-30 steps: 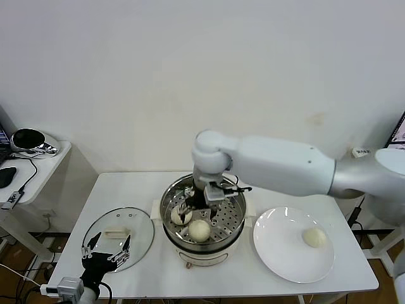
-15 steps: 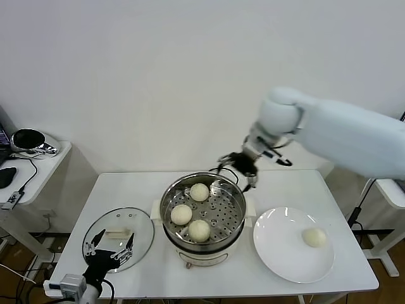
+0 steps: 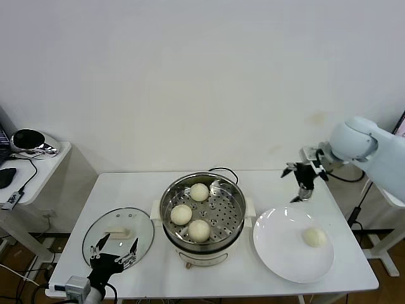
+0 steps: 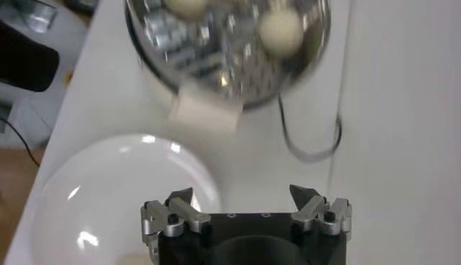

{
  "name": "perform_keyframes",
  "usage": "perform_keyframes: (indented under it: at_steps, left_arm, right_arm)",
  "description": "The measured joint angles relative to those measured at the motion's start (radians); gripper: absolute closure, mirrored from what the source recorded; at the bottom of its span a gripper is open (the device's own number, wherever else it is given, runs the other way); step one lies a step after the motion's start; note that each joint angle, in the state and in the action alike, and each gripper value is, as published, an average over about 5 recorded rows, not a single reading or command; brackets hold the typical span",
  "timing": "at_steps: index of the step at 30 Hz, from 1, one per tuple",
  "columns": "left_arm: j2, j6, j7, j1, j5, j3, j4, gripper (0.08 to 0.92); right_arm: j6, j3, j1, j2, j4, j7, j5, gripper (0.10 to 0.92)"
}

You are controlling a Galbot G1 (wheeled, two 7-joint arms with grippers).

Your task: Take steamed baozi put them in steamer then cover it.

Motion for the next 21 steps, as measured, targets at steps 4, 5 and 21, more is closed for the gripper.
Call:
perform_keyframes:
  at_steps: [4, 5, 21]
  left_arm:
    - [-0.001, 0.000, 0.000, 0.003, 0.002, 0.000, 0.008, 0.177]
    - [-0.001, 0.000, 0.000, 0.005, 0.003, 0.001, 0.010, 0.177]
    - [-0.005, 0.000, 0.000, 0.010, 0.015, 0.001, 0.030, 0.177]
  right_arm:
    - [-0.012, 0.087, -0.125, -0.019, -0.017, 0.004, -0.065, 0.203]
    - [-0.015, 0.106, -0.153, -0.021, -0.022, 0.005, -0.079, 0.203]
    - [-0.020, 0.272, -0.414, -0.013, -0.094, -0.003, -0.231, 0.203]
